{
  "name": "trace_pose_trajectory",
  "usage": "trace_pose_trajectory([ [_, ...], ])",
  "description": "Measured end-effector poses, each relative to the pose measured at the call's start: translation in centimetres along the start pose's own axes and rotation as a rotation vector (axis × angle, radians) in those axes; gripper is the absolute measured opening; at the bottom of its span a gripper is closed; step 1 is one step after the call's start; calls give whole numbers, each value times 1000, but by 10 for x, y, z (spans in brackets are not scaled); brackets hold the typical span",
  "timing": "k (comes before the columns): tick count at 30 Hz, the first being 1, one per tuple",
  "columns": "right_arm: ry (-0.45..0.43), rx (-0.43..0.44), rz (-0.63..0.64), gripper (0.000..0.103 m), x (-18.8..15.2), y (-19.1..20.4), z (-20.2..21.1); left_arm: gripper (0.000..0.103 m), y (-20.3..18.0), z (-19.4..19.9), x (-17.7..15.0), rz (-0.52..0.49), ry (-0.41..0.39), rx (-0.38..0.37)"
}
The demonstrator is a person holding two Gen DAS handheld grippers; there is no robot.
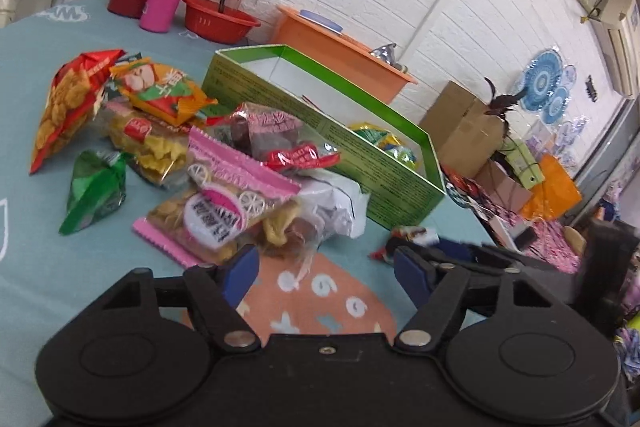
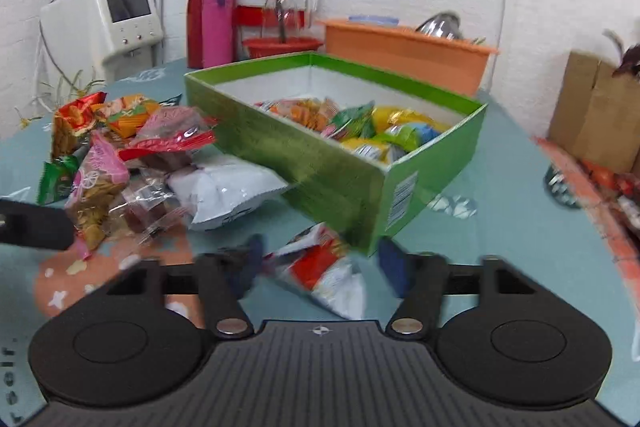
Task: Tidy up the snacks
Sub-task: 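Grasp the red-white wrapped candy with the right gripper while the left grasps a clear candy packet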
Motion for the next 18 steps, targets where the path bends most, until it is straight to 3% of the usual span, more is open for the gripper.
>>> trace_pose_trajectory([
  [2, 6, 38, -56, 73, -3, 3, 9, 93, 3, -12, 0, 5, 0, 39],
  [6, -9, 52, -2, 73, -10, 15, 34, 94, 9, -34, 2, 36, 10, 89],
  [13, -26, 72, -16, 73, -9, 19, 50, 96, 8, -57, 1, -24, 16, 146],
  [15, -32, 73, -21, 73, -8, 20, 50, 102, 11, -61, 0, -40, 3, 147],
  [18, -29, 70, -26, 73, -9, 20, 50, 97, 11, -60, -1, -60, 11, 148],
])
Point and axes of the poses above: each gripper's, at about its wrist camera, not at the fingertips, and z roughly against the way its jaws point, y to its left, x to its top, the point moved 8 cm from there along -z, roughly the way its jaws point, and after that the axes turned 13 degrees about -y, right-handed, at the moved point
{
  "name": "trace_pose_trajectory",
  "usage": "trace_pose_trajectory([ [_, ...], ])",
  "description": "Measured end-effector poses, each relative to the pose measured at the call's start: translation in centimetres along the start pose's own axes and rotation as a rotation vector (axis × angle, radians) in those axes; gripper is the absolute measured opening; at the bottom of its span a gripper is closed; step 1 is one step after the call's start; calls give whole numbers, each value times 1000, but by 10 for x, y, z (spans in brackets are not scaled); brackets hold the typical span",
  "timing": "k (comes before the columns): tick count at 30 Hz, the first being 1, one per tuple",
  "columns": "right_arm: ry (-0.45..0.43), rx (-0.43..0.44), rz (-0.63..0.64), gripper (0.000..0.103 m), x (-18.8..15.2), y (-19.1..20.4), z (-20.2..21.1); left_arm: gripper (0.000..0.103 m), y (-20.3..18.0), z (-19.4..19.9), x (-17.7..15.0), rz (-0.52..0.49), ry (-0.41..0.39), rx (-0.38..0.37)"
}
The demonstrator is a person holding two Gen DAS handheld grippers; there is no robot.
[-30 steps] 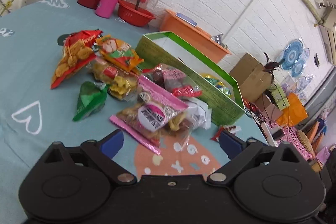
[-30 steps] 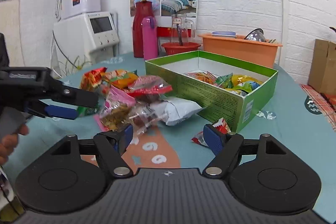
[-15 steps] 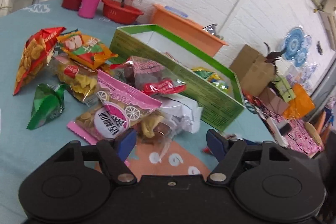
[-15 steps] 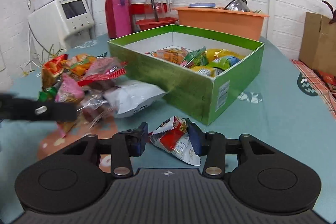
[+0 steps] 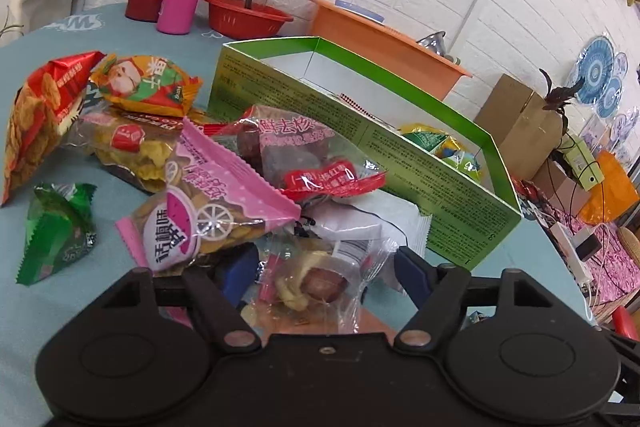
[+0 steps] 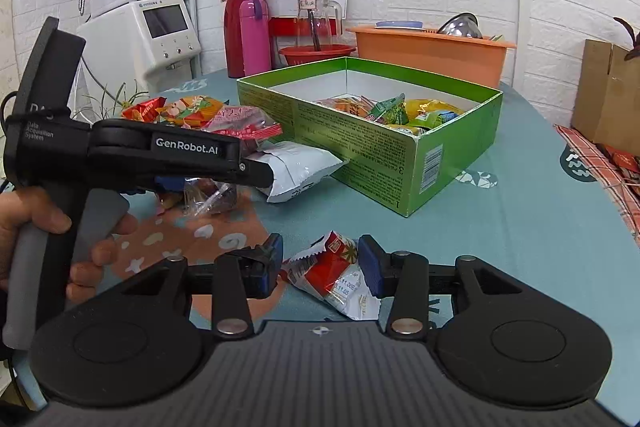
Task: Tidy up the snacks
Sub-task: 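Grasp the red-white wrapped candy with the right gripper while the left grasps a clear candy packet, then carry both candies over the green box and open both grippers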
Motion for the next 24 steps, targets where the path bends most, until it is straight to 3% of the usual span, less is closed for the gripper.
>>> trace_pose_trajectory([
  [3, 8, -5, -7, 73, -3, -1, -1, 84, 0, 3, -3, -30, 21, -11],
  [5, 7, -6, -7, 74, -3, -1, -1, 84, -1, 9, -5, -33, 32, -25],
  [8, 20, -6, 5, 80, -5, 1, -3, 95, -4, 13, -9, -33, 36, -43],
  [15, 43, -15, 5, 90, -12, 1, -10, 90, -13, 11, -12, -70, 58, -86],
  [16, 51, -16, 3, 86, -14, 1, -11, 89, -15, 13, -13, -70, 60, -95],
  [17, 57, -15, -3, 67, -15, 0, -12, 87, -16, 15, -13, -66, 63, -107],
  [19, 49, -21, 5, 56, -14, 0, -10, 86, -18, 21, -13, -24, 89, -149],
  [24, -19, -11, -27, 56, 8, 0, 5, 86, -33, 48, 9, 25, 59, -261],
])
Point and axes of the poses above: each gripper's, at about its wrist camera, not at the fingertips, and z roughly against the way its jaws point, y to its left, x to its top, the point moved 8 cm from there along -z, roughly the way its jaws point, and after that the axes turned 13 degrees about -y, right-handed, at the moved point
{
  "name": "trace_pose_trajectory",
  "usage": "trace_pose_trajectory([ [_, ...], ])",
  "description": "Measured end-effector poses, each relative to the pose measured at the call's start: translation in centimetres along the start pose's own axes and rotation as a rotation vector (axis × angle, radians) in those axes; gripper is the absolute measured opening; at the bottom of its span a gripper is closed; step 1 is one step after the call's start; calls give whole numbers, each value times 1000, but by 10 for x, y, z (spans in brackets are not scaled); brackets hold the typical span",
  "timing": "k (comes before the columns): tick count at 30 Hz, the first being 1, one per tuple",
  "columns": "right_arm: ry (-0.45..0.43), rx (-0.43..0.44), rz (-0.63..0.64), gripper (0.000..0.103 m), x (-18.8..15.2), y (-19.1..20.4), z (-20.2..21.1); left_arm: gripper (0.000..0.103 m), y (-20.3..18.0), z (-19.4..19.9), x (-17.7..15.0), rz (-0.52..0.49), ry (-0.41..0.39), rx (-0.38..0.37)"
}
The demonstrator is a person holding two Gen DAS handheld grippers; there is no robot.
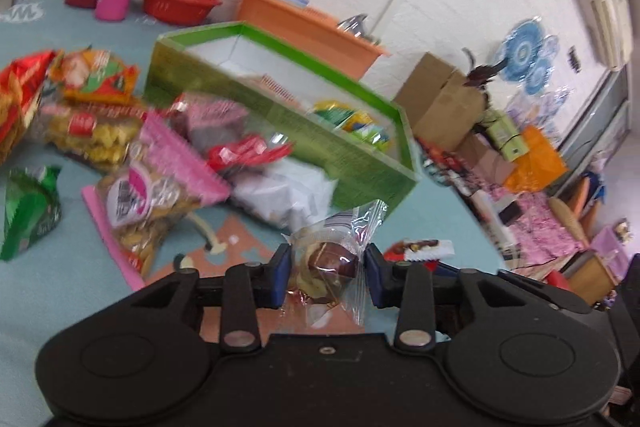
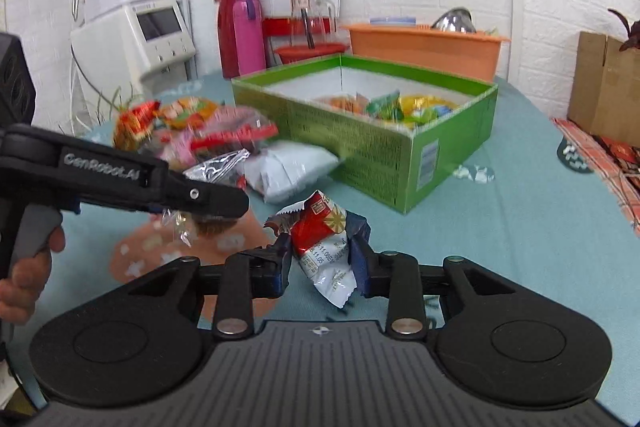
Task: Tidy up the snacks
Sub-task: 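Carry both candies over the green box and open both grippers, then move both grippers back to the pile and grasp the pink biscuit bag with the left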
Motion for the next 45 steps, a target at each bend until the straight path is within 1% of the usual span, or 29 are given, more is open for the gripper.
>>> trace_pose_trajectory([
  [4, -93, 2, 25, 56, 35, 2, 5, 86, -21, 2, 36, -15, -58, -74],
  [7, -148, -25, 47, 56, 59, -2, -1, 86, -31, -8, 61, -29, -91, -96],
  [9, -176, -51, 53, 56, 72, -7, -9, 86, -31, -21, 75, -16, -102, -103],
  [12, -199, -90, 55, 56, 84, -18, -25, 87, -26, -48, 88, 13, -98, -98],
  [19, -213, -167, 56, 56, 90, -41, -64, 87, -3, -100, 102, 23, -97, -40],
  [22, -210, -176, 30, 56, 89, -50, -79, 88, 1, -116, 103, 10, -91, -37],
  [23, -209, -174, 26, 57, 87, -51, -84, 91, 1, -121, 102, 3, -88, -41],
  [24, -206, -173, 21, 57, 85, -53, -89, 91, 2, -126, 100, -11, -80, -48],
  [25, -202, -173, 20, 59, 81, -54, -94, 95, 2, -132, 96, -31, -62, -47],
  [26, -192, -174, 26, 65, 76, -55, -101, 103, 4, -136, 92, -48, -53, -30],
  [27, -172, -175, 39, 70, 70, -55, -106, 103, 8, -136, 88, -64, -50, -9],
  [28, -138, -183, 55, 80, 63, -56, -110, 103, 10, -134, 85, -71, -52, 1],
  [29, -114, -197, 69, 84, 56, -57, -112, 103, 12, -131, 84, -68, -57, 7],
  [30, -116, -204, 80, 85, 53, -56, -110, 103, 12, -125, 84, -57, -70, 7],
  [32, -144, -202, 85, 103, 55, -55, -100, 103, 10, -113, 86, -40, -81, 3],
  [35, -188, -187, 60, 103, 67, -52, -79, 103, 4, -85, 93, -28, -91, -5],
  [36, -205, -175, 50, 103, 71, -49, -71, 103, 4, -74, 95, -20, -95, 1],
  [37, -222, -163, 39, 103, 76, -46, -64, 103, 5, -60, 96, -7, -100, 23],
  [39, -260, -134, 18, 103, 82, -37, -46, 103, 11, -33, 98, 10, -135, 37],
  [41, -269, -106, 0, 103, 83, -27, -33, 103, 19, -3, 96, 16, -178, 49],
  [43, -266, -60, -24, 103, 80, -16, -22, 103, 30, 20, 90, 19, -203, 92],
  [45, -246, -25, -51, 103, 73, -6, -18, 103, 41, 35, 79, 4, -205, 140],
])
Point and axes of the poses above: each gripper's, at about its wrist camera, not at the fingertips, and z roughly against the way its jaws point, y to its left, x to its top, the point moved 8 cm from there along -z, roughly the way its jaws point, and after that the axes turned 13 degrees about -y, right-handed, at the moved point
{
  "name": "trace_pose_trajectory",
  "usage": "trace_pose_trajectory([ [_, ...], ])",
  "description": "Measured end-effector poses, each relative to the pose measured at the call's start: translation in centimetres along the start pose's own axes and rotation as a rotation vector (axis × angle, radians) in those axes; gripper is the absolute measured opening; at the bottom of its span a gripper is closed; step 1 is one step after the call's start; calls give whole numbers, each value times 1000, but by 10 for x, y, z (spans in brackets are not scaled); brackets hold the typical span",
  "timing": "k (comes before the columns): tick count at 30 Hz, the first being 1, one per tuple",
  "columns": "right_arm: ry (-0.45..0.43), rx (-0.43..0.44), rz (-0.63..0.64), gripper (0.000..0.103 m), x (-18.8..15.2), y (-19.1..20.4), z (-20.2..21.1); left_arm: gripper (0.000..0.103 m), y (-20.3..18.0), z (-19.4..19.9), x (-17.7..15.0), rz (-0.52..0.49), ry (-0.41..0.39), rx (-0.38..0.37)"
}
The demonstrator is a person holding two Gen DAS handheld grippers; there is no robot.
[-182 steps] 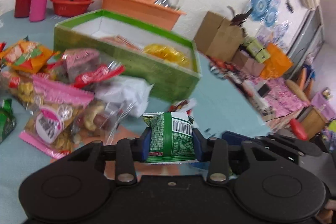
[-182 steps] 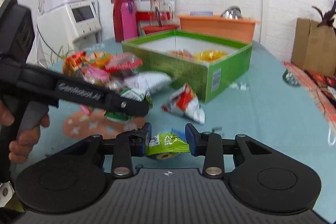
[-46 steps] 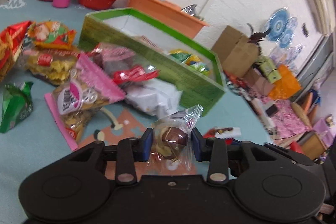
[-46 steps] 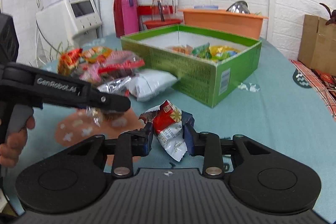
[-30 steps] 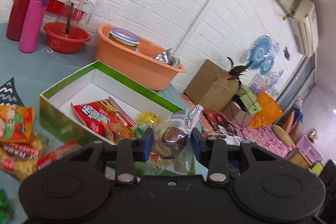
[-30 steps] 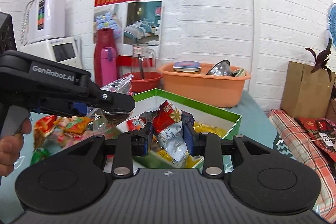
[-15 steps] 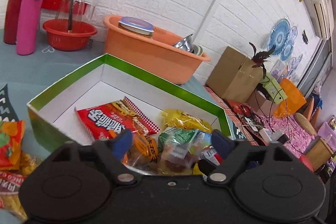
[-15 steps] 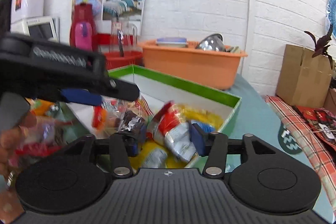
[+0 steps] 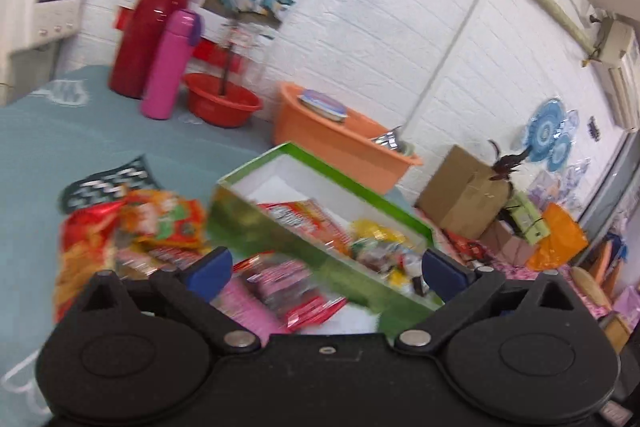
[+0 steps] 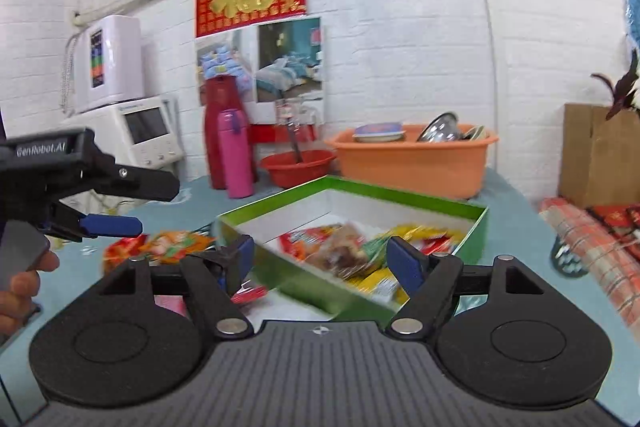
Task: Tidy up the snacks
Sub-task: 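Move both grippers back to the pile and grasp the pink biscuit bag with the left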
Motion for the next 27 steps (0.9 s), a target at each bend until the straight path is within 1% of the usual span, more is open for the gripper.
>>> trace_pose_trajectory([
  [2, 31, 34, -20, 103, -9, 11, 4, 103, 14, 10, -12, -18, 13, 50],
  [5, 90, 92, -27, 103, -26, 30, 9, 103, 33, 11, -29, -2, 56, 84],
  [7, 123, 106, -15, 103, -35, 40, 11, 103, 43, 8, -32, 21, 57, 81],
  [9, 148, 116, 8, 103, -43, 48, 12, 103, 47, -2, -30, 20, 47, 70],
  [12, 175, 119, 16, 103, -51, 54, 16, 103, 51, -22, -33, 9, 80, 19],
  [13, 182, 120, 10, 103, -53, 55, 17, 103, 53, -30, -34, 14, 97, 15],
  [14, 190, 121, 7, 103, -55, 56, 18, 103, 56, -36, -37, 27, 115, 17],
  [17, 214, 121, 10, 103, -64, 60, 21, 103, 61, -46, -47, 74, 160, -12],
  [19, 227, 121, 17, 103, -68, 62, 21, 103, 52, -35, -53, 46, 170, -33],
  [20, 233, 123, 19, 103, -70, 63, 21, 103, 46, -30, -57, 48, 181, -59],
  [22, 247, 130, 19, 103, -74, 64, 20, 103, 28, -13, -68, 71, 214, -133],
  [24, 265, 135, 18, 103, -79, 66, 19, 103, 10, 0, -80, 70, 254, -221],
  [25, 274, 140, 20, 103, -82, 68, 18, 103, 5, 6, -84, 62, 261, -241],
  [27, 290, 146, 27, 103, -86, 71, 18, 103, 4, 11, -83, 45, 246, -230],
])
Point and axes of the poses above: each gripper's, at about its wrist camera, not at the fingertips, and z roughly against the way its jaws point, y to its left, x to its top, the point moved 8 cm from there along -z, roughly the way its jaws point, and after that the axes turned 13 degrees about -y, right-handed, at the moved point
